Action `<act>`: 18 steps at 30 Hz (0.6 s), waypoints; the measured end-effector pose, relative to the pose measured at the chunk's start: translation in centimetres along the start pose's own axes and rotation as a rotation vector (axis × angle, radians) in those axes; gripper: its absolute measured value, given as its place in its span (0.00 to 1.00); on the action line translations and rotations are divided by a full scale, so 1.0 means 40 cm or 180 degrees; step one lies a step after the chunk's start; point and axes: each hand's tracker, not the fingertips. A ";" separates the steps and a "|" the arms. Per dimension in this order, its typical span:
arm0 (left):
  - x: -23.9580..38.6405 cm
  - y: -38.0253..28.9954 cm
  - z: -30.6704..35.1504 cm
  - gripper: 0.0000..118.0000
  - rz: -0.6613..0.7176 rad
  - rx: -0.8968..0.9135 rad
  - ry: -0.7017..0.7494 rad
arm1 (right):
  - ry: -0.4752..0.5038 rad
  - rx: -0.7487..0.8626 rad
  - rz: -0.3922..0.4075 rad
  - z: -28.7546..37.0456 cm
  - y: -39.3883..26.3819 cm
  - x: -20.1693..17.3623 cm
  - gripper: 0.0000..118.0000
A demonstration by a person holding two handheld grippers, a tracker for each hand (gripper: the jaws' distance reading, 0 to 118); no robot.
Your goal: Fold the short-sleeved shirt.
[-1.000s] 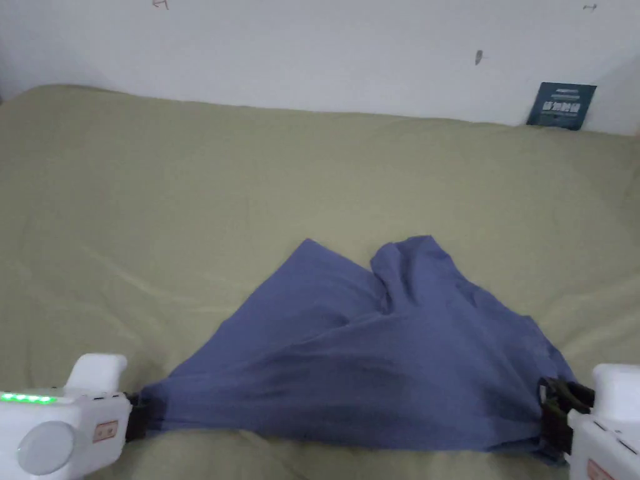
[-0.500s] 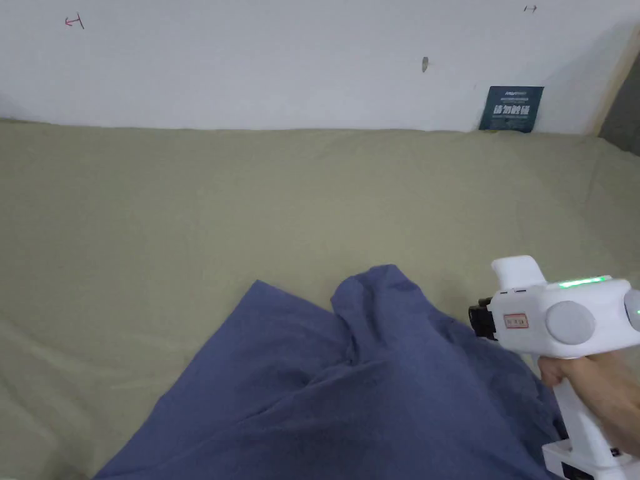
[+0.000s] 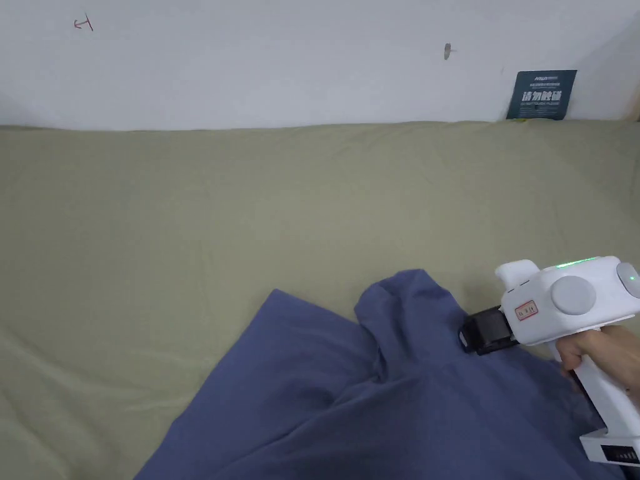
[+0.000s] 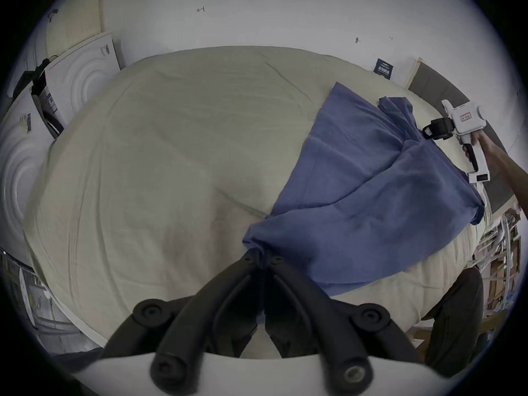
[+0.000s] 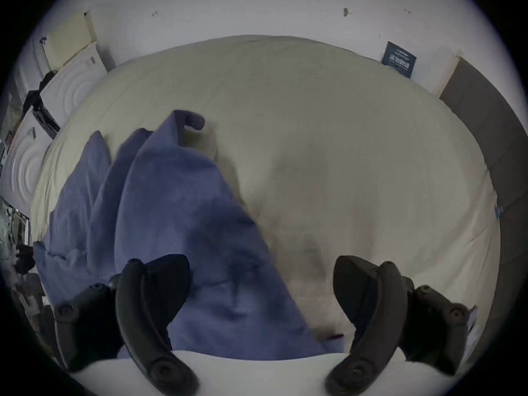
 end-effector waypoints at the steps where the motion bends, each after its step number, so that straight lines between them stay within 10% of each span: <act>1: -0.010 -0.003 -0.006 0.01 0.0007 -0.0007 -0.0001 | -0.0010 0.0000 0.0009 0.000 -0.001 -0.008 0.84; 2: -0.017 -0.004 -0.009 0.01 0.0013 -0.0013 -0.0004 | -0.0011 -0.0009 0.0045 0.006 0.000 -0.014 0.68; 4: -0.021 0.000 -0.006 0.01 0.0078 -0.0033 -0.0022 | -0.0122 0.0098 0.0071 0.032 -0.007 -0.015 0.02; 18: 0.053 0.172 0.324 0.01 0.0136 0.0945 -0.0026 | -0.0122 0.1356 0.0191 0.681 -0.094 -0.073 0.02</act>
